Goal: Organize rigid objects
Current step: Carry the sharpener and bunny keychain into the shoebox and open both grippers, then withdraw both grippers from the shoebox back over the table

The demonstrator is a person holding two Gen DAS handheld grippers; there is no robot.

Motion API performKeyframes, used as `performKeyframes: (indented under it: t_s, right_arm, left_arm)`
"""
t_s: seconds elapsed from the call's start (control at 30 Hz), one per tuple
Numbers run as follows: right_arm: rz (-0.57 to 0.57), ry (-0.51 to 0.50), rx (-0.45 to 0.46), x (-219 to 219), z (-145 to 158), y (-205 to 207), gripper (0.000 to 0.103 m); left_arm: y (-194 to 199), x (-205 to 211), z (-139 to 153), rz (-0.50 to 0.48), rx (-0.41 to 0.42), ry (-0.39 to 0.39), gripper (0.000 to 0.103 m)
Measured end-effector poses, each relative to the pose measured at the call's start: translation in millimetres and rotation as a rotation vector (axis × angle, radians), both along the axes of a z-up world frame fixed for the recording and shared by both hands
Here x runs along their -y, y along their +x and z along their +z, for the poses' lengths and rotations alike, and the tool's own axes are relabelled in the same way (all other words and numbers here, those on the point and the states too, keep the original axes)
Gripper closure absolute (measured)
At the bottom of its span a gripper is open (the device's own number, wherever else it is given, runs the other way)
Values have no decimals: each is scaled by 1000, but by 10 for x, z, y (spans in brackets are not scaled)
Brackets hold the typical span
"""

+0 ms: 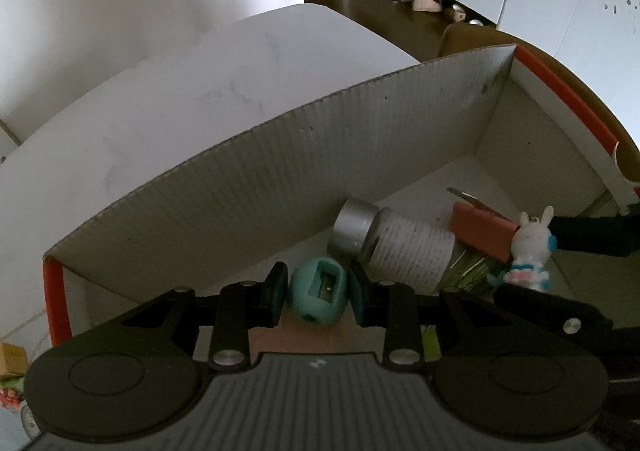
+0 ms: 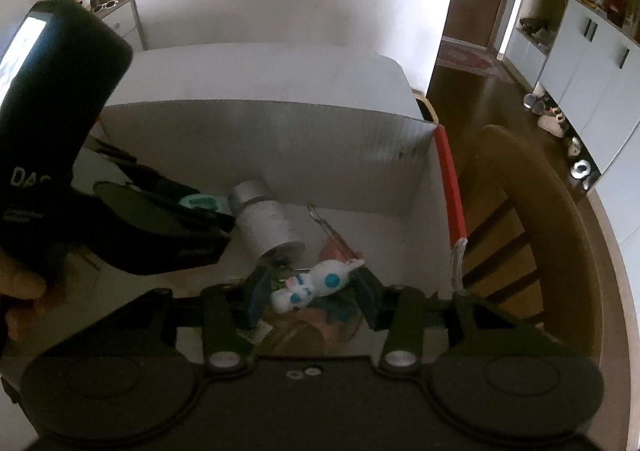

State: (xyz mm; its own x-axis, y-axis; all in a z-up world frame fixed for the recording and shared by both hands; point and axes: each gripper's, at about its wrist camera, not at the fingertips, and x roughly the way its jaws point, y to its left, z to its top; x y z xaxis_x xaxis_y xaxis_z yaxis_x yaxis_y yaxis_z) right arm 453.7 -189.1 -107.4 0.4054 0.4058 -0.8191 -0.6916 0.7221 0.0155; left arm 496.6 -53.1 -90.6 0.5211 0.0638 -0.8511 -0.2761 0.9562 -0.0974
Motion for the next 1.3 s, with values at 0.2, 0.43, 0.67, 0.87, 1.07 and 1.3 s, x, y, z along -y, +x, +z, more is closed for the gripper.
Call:
performKeyframes:
  t_s: [0.2, 0.43, 0.67, 0.87, 1.07, 1.3]
  right_arm:
    - [-8, 14, 4, 49, 49, -52, 44]
    - [-16, 47, -4, 124, 149, -78, 39]
    - [-24, 100, -17, 207, 309, -216, 34]
    - [-40, 143, -14, 273, 446, -325, 29]
    - [-42, 174, -9, 308, 564, -464, 25]
    - [-18, 203, 15, 310, 769, -689, 19]
  left_arm:
    - [-64, -2, 43, 4, 4, -4, 71]
    - [-139, 67, 128, 21, 34, 22, 45]
    - [-346, 53, 247, 33, 82, 5, 43]
    - [-518, 60, 360, 38, 119, 17, 43]
    - [-633, 65, 507, 31, 163, 4, 43]
    - [-898, 37, 650, 52, 217, -22, 36]
